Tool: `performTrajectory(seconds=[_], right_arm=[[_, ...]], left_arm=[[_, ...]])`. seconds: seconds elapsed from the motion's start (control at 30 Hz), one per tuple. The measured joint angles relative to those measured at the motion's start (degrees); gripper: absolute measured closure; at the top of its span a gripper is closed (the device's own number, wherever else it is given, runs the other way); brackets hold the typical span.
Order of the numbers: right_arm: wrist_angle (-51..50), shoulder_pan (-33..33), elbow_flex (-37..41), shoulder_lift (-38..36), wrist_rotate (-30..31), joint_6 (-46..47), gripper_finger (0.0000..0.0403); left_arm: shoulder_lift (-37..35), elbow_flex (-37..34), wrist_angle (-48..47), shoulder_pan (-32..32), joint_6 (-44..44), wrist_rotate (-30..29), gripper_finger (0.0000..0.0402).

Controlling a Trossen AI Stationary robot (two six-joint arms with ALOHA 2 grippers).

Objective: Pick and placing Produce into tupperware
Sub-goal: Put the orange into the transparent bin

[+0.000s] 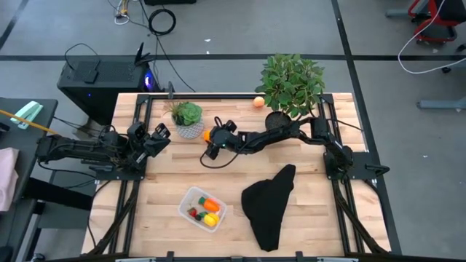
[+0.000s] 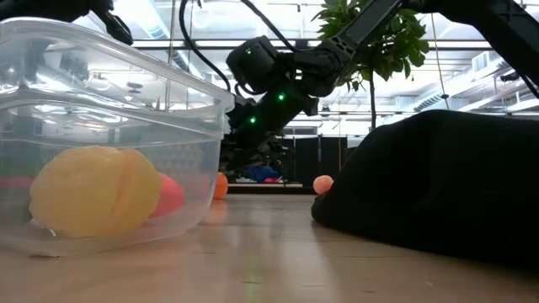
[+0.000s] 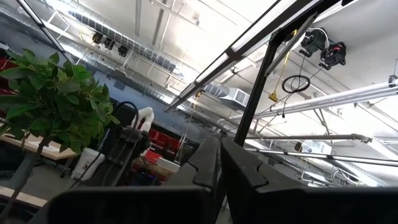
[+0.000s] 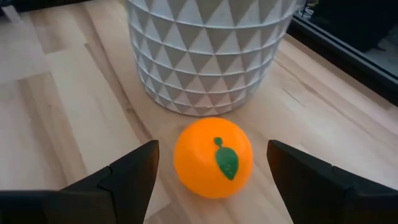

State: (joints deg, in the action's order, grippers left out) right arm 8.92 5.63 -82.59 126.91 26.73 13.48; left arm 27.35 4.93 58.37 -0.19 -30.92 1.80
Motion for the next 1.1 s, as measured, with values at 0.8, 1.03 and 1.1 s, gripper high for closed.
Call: performTrajectory(seconds=[0.8, 1.03, 1.1], right_arm=[[2.1, 0.8, -0.1, 2.8, -2.0, 5.0, 0.0115], [3.1, 1.1, -0.1, 2.8, -3.7, 5.0, 0.0117], [3.1, 1.4, -0.1, 2.8, -4.3, 5.5, 0.011]], left_arm=[[0.0, 0.0, -0.7, 0.0, -1.2, 0.6, 0.0365], [0.0, 0.0, -0.8, 0.0, -1.2, 0.6, 0.0375], [0.0, 0.0, -0.8, 0.0, -1.2, 0.6, 0.0376]])
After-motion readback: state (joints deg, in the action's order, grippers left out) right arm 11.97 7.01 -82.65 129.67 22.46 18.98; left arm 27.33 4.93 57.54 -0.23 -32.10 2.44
